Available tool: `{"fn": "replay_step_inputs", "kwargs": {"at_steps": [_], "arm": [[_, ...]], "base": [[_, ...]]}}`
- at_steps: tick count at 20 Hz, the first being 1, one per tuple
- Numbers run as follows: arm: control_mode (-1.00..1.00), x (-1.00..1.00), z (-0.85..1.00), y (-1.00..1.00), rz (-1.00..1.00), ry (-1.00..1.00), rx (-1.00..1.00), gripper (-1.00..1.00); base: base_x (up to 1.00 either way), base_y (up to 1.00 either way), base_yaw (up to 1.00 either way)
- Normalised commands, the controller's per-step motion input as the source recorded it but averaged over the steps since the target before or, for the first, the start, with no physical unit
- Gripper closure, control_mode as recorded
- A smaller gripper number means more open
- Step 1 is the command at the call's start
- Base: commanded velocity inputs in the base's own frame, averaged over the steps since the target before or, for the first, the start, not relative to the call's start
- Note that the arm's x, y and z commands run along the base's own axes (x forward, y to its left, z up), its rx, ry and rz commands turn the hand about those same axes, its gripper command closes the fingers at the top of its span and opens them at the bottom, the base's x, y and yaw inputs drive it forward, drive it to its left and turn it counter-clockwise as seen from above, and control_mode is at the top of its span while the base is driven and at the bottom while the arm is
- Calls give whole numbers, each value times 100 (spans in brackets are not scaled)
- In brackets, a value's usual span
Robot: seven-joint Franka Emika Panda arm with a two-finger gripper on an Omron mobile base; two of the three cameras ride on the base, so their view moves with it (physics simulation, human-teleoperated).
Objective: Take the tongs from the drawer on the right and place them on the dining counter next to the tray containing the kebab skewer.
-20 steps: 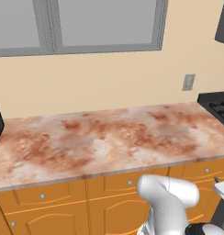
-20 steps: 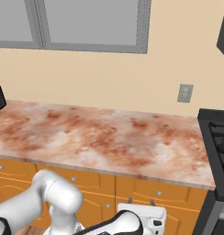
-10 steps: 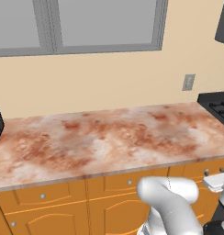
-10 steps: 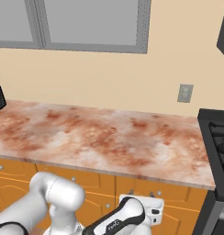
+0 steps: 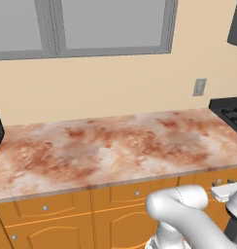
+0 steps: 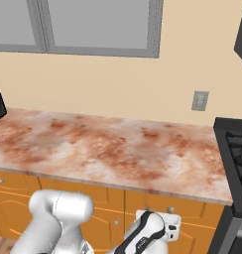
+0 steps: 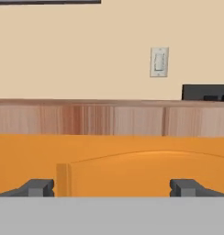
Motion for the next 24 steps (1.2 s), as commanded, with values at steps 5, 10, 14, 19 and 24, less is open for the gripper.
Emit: {"fn": "replay_step_inputs", "kwargs": {"at_steps": [5, 10, 14, 19, 24], "arm": [[-100, 0, -15, -11, 0, 0, 0, -100], [-100, 14, -4, -17, 0, 0, 0, -100], [-100, 24, -6, -21, 0, -1, 0, -100], [-100, 0, -9, -12, 2, -3, 0, -100], [-100, 0, -12, -7, 2, -2, 0, -100]], "base": [[0, 0, 0], [0, 0, 0], [0, 0, 0], [0, 0, 0], [0, 0, 0]]}}
